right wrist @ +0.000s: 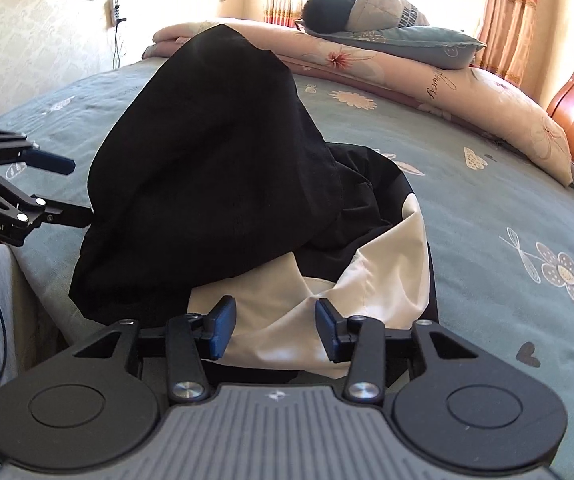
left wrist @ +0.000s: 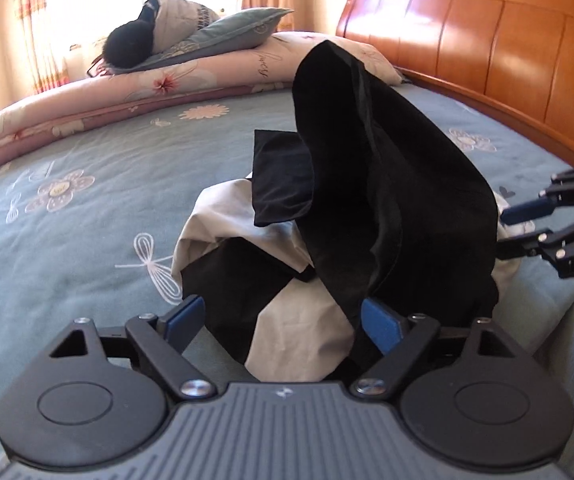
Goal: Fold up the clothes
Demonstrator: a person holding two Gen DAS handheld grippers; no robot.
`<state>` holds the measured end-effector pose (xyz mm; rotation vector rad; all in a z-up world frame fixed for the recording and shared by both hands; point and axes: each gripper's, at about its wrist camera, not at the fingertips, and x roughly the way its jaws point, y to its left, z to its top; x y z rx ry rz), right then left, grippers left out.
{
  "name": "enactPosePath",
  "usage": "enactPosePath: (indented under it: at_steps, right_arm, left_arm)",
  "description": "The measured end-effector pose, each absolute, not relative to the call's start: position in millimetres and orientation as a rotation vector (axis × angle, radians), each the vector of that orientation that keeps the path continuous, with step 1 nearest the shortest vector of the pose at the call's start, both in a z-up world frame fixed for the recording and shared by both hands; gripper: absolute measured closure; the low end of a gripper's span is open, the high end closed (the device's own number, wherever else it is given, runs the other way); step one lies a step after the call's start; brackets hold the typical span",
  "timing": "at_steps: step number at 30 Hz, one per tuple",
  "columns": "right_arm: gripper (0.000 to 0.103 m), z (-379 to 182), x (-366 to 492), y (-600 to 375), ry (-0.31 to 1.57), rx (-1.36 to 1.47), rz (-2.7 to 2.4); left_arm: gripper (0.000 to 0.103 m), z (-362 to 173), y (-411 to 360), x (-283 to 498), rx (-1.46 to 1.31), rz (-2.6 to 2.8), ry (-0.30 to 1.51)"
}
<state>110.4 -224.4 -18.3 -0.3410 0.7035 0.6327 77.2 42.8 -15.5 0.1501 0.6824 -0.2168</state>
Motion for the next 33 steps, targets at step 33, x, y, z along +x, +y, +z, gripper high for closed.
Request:
enactPosePath:
  at_steps: [33]
  right_arm:
    - [0.051, -50, 63, -151, 0.845, -0.539, 0.828]
  left_arm:
    - [0.019, -12, 15, 48, 0.326, -0.325, 0.799]
